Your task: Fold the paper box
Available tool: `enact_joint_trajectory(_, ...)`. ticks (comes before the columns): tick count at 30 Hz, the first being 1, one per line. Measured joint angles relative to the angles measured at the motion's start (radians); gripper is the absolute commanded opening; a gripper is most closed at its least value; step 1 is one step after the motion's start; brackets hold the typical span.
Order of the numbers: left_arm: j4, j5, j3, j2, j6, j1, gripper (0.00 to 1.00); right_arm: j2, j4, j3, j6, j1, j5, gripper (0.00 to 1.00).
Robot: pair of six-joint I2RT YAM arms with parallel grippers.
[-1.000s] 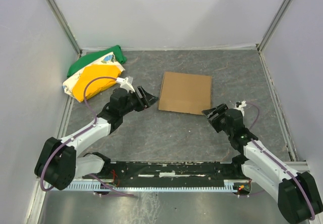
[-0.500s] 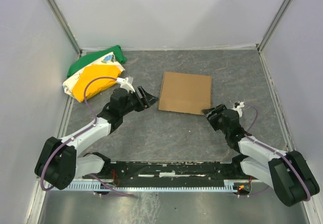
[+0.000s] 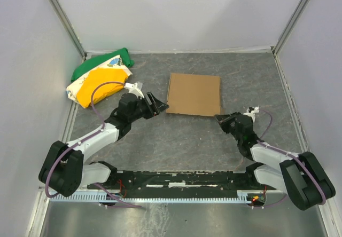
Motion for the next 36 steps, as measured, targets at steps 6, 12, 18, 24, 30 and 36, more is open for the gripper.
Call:
enact_joint_trajectory(6,0.000,0.021,0.007,0.003,0.000,0.000,0.75,-0.142,-0.035,-0.016,0.032,0.000,-0.011,0.01)
enact_joint_trajectory(12,0.000,0.048,0.007,0.003,0.000,0.000,0.74,-0.349,-0.188,-0.011,0.063,0.000,-0.042,0.01)
enact_joint_trajectory(18,-0.050,0.075,0.007,-0.009,0.000,0.000,0.75,-0.478,-0.393,0.026,0.083,0.000,-0.105,0.01)
enact_joint_trajectory(24,-0.145,0.072,0.007,-0.079,0.050,0.000,0.75,-0.640,-0.610,0.047,0.083,0.000,-0.185,0.01)
enact_joint_trajectory(30,-0.216,0.069,0.007,-0.106,0.087,0.000,0.74,-0.787,-0.827,0.088,0.060,0.000,-0.235,0.45)
enact_joint_trajectory(36,-0.237,0.071,0.007,-0.106,0.087,-0.004,0.74,-0.666,-0.978,0.215,-0.053,0.000,-0.313,0.76)
